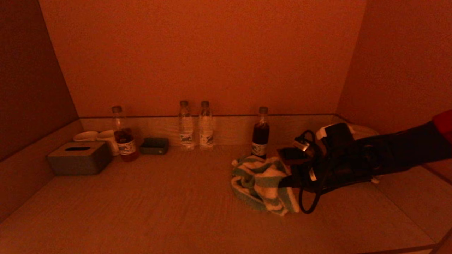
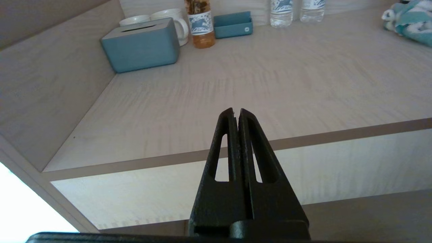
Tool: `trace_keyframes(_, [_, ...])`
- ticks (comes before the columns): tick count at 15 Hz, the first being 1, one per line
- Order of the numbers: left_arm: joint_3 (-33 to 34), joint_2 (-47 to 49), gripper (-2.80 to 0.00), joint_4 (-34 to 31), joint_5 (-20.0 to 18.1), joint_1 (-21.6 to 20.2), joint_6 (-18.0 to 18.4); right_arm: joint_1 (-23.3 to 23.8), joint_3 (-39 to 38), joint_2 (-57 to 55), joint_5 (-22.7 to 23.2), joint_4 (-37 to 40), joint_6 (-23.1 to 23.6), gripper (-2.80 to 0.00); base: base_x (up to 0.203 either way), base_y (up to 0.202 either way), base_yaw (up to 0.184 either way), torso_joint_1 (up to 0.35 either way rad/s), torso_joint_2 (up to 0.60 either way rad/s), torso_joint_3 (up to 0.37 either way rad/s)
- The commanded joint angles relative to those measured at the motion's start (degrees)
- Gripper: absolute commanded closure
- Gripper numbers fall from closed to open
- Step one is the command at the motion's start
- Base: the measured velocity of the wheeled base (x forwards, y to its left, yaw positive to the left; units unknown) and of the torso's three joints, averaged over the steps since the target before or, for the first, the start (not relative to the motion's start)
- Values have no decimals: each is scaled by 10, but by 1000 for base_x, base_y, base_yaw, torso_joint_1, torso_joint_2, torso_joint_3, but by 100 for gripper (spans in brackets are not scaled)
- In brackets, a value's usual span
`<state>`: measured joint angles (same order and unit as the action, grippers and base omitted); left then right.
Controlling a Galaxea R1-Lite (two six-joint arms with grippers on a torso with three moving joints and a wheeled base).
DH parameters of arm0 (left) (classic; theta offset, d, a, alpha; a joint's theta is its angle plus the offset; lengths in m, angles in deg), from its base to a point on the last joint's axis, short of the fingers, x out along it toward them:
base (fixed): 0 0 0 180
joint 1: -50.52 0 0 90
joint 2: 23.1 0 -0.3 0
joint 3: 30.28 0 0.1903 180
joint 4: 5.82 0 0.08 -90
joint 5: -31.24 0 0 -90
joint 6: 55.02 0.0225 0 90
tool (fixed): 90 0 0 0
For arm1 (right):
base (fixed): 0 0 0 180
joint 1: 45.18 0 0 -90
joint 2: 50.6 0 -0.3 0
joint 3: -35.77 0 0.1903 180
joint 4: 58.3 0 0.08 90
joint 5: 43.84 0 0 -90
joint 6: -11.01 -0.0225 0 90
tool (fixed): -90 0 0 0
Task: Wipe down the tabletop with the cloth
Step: Sweep the stains on the table
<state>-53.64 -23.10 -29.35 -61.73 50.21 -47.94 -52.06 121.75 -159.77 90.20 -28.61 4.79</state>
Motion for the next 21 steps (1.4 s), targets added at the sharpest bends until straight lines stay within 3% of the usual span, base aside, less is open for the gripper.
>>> trace_keyframes(1, [0, 0, 0, 0, 0, 0, 0, 7, -7, 10, 1, 0, 16, 0, 0, 0, 0, 0, 0, 0])
trace_keyframes(4, [0, 0, 0, 0, 0, 0, 0, 14, 9, -3, -21, 0, -2, 0, 0, 0, 0, 0, 0, 0])
trace_keyframes(7, [0, 0, 0, 0, 0, 0, 0, 27, 145, -107, -96, -1, -72, 0, 0, 0, 0, 0, 0, 0])
trace_keyframes(9, [0, 0, 0, 0, 0, 0, 0, 31, 202, -151, -158, 0, -119, 0, 0, 0, 0, 0, 0, 0])
trace_keyframes(12, [0, 0, 0, 0, 0, 0, 0, 14, 302, -227, -304, 3, -134, 0, 0, 0, 0, 0, 0, 0])
trace_keyframes(14, [0, 0, 0, 0, 0, 0, 0, 6, 317, -240, -316, 22, -133, 0, 0, 0, 0, 0, 0, 0])
trace_keyframes(16, [0, 0, 0, 0, 0, 0, 0, -1, 338, -264, -357, 46, -127, 0, 0, 0, 0, 0, 0, 0])
trace_keyframes(21, [0, 0, 0, 0, 0, 0, 0, -16, 340, -282, -363, 51, -122, 0, 0, 0, 0, 0, 0, 0])
